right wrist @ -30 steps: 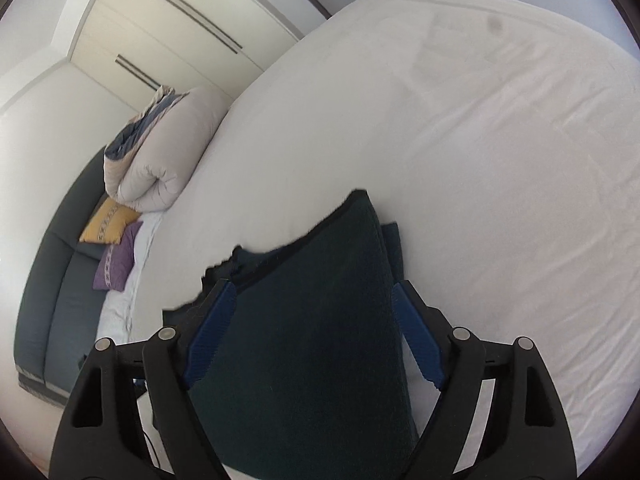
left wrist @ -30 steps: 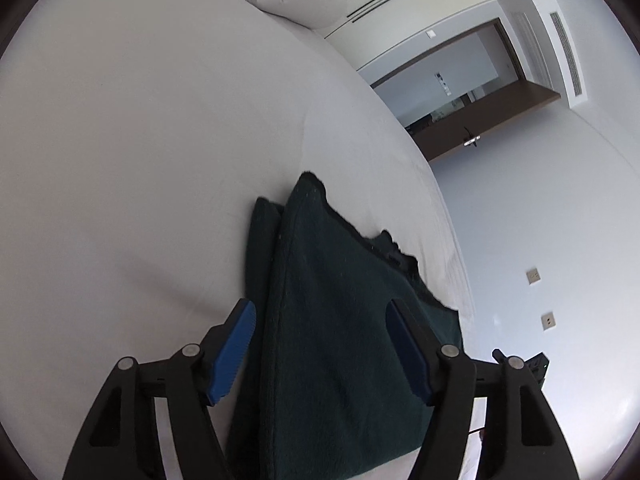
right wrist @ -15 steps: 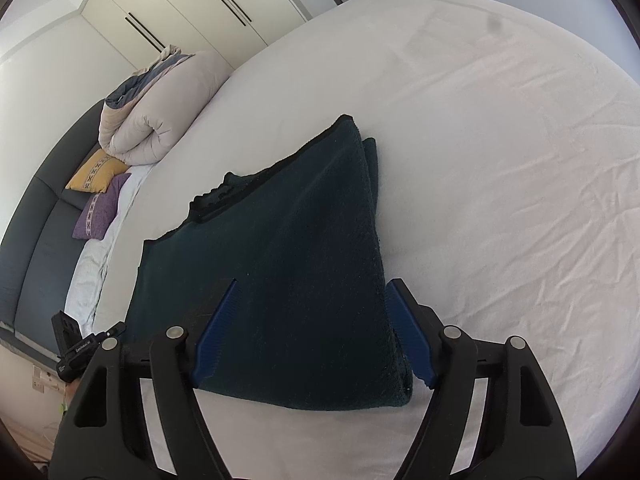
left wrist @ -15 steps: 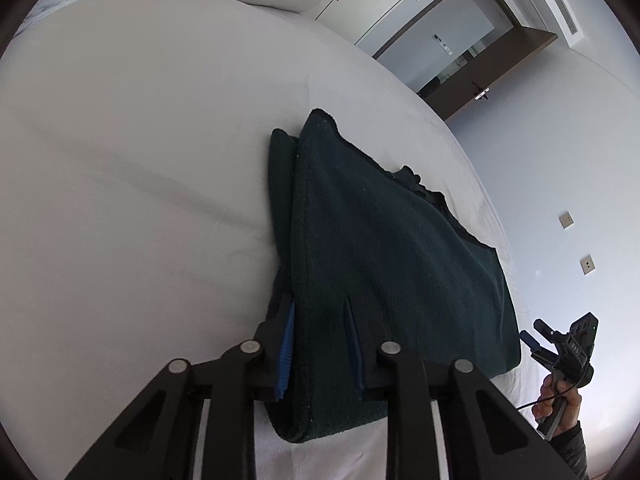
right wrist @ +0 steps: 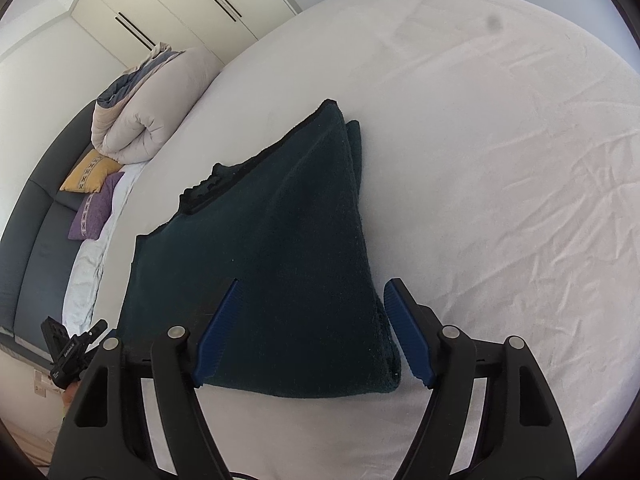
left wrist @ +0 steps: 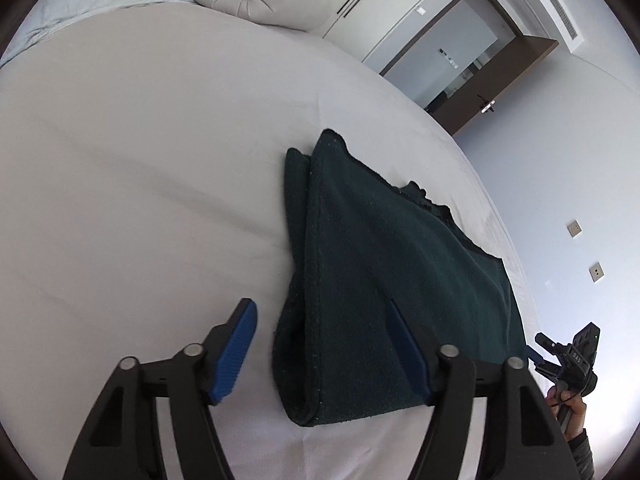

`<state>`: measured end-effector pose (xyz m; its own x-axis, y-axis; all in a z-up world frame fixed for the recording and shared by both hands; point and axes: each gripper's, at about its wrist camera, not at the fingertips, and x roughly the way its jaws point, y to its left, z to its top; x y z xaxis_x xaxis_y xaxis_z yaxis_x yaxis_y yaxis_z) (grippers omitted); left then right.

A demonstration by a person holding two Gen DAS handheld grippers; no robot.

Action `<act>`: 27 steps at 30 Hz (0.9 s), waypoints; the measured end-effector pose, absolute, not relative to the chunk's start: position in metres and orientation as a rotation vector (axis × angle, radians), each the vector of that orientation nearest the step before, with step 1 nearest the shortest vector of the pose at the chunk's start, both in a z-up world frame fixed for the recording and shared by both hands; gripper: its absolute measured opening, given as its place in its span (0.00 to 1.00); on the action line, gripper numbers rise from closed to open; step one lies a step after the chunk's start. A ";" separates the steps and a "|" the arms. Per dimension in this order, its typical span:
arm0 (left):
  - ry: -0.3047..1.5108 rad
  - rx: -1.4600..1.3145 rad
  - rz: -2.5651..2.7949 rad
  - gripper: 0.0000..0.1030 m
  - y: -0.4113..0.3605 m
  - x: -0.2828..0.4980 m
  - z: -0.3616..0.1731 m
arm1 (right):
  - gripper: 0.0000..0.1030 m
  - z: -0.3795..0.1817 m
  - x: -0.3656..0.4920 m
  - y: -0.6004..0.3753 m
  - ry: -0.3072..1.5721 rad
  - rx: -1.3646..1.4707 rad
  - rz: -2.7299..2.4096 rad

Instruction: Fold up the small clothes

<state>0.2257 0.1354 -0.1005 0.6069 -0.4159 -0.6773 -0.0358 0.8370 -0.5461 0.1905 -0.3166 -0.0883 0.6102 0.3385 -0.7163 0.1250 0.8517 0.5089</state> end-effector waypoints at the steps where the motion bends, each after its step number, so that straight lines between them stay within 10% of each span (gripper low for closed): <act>1: 0.922 -0.531 -0.241 0.35 0.131 0.227 -0.103 | 0.70 -0.089 0.190 -0.316 0.923 0.552 0.133; 27: 0.909 -0.392 -0.208 0.06 0.115 0.215 -0.100 | 0.54 -0.090 0.193 -0.311 0.938 0.480 0.125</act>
<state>0.2151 0.1151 -0.1001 0.6011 -0.3380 -0.7242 0.0111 0.9096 -0.4153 0.1935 -0.3114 -0.0895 0.5925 0.3074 -0.7446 0.1021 0.8882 0.4479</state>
